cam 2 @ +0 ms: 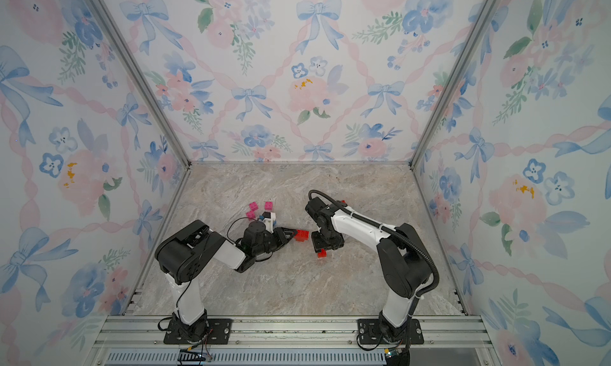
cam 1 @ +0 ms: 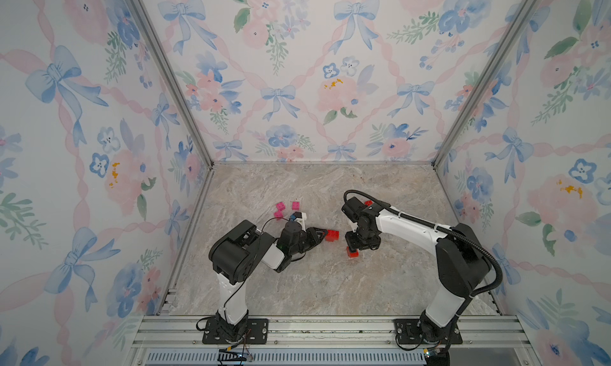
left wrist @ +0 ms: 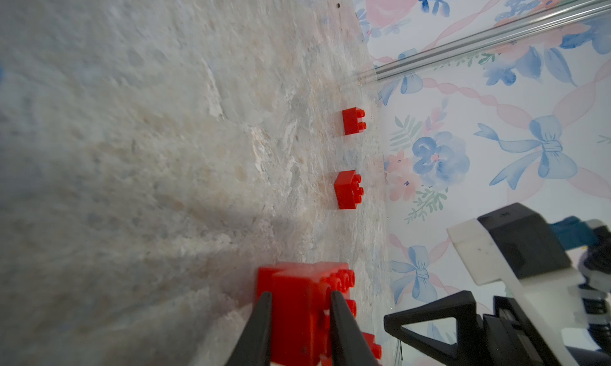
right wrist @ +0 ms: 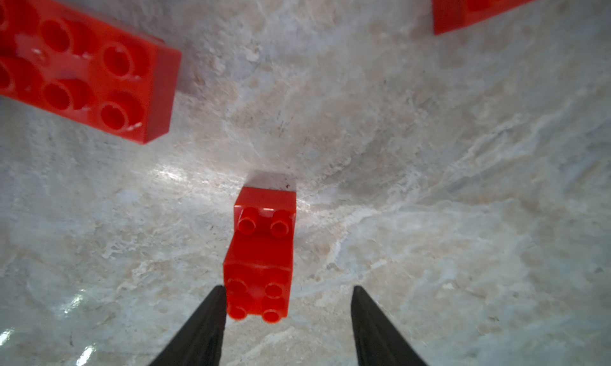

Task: Assemble the letter v with lego
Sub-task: Pick up the lego brick from the center of the board.

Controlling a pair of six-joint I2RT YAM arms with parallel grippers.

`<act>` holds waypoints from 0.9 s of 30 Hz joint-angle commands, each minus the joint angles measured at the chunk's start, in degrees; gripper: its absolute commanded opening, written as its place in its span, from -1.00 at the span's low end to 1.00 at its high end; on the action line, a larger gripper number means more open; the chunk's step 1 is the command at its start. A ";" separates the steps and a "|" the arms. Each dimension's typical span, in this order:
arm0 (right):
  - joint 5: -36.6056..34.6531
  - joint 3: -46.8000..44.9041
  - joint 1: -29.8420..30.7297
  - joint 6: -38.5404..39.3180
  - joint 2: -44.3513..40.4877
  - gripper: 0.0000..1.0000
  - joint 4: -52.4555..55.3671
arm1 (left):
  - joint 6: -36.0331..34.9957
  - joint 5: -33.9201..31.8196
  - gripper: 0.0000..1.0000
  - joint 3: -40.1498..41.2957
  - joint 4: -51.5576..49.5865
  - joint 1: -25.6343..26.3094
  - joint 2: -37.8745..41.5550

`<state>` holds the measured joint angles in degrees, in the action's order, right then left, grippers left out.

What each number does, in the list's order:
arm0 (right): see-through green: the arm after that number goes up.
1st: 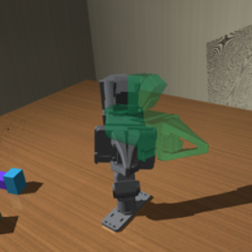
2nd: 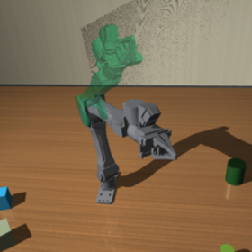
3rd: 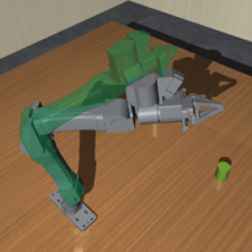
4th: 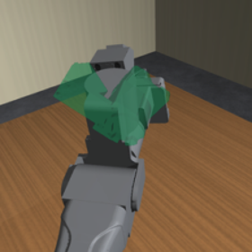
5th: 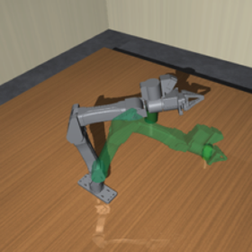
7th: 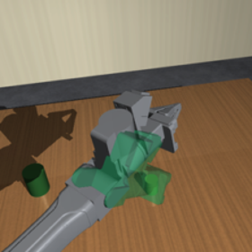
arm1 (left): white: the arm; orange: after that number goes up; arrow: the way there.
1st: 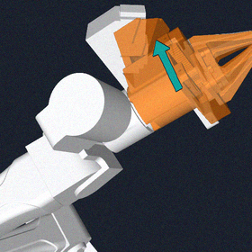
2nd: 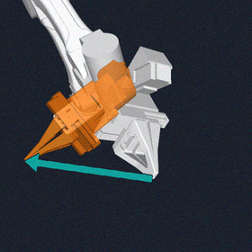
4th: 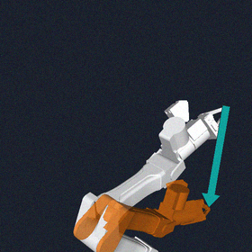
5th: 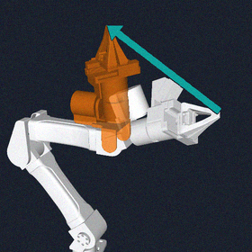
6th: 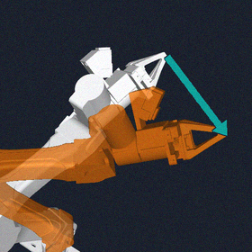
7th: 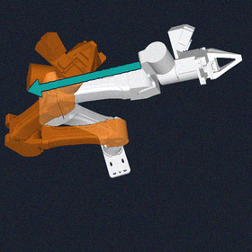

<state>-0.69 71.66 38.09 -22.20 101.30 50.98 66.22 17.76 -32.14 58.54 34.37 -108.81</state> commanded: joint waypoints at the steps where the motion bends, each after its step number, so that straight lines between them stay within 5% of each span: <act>1: 0.47 -0.01 0.67 -1.31 1.60 0.25 -1.62 | -1.11 -0.62 -0.90 -0.03 -0.78 0.21 0.13; 20: 2.25 -1.34 0.76 -0.65 5.48 -0.01 -5.36 | -1.04 -0.36 -0.90 -0.30 -0.75 0.27 -0.72; 27: 2.14 -0.18 -0.05 5.30 2.73 -0.55 -3.31 | -1.06 -0.27 -0.90 -0.38 -0.71 0.34 -0.92</act>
<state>1.23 71.00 38.30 -21.02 105.84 45.91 66.22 17.78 -32.14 58.54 34.48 -108.86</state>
